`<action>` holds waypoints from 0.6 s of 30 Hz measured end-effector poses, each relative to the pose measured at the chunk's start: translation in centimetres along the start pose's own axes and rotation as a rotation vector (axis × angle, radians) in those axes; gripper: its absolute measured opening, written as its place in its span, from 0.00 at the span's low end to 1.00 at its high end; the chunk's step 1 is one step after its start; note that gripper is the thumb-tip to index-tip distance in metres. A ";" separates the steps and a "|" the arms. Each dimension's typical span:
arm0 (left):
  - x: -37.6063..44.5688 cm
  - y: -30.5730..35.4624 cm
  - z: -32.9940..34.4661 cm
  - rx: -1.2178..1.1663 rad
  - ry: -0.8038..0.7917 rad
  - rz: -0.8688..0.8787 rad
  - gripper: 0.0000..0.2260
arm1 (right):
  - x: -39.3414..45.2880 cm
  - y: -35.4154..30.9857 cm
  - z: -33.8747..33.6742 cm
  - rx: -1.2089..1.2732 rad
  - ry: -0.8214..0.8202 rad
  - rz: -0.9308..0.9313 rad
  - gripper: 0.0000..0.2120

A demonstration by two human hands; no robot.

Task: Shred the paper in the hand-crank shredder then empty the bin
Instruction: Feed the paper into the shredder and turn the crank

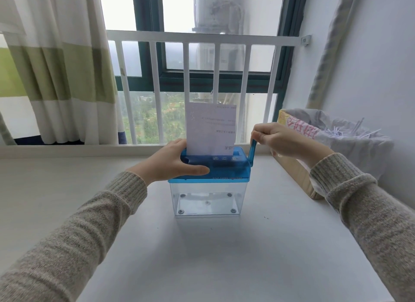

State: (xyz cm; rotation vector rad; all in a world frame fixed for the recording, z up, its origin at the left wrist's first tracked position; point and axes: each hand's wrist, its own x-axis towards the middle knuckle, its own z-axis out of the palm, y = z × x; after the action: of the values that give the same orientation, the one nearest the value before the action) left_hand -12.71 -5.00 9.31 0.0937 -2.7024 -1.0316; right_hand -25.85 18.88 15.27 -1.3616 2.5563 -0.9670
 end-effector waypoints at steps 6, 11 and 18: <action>0.1 0.1 0.0 0.017 0.000 -0.008 0.33 | -0.7 1.5 1.1 -0.047 0.199 -0.104 0.09; 0.0 0.2 0.0 0.013 0.005 -0.009 0.33 | -1.6 2.4 1.8 -0.059 0.377 -0.240 0.05; -0.1 0.2 0.0 0.011 0.003 -0.010 0.35 | -0.7 2.2 2.7 -0.001 0.315 -0.188 0.09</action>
State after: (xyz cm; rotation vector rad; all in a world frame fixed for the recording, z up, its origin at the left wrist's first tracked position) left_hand -12.64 -4.84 9.45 0.1103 -2.7077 -1.0188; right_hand -26.02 18.99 11.71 -1.5876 2.6784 -1.3076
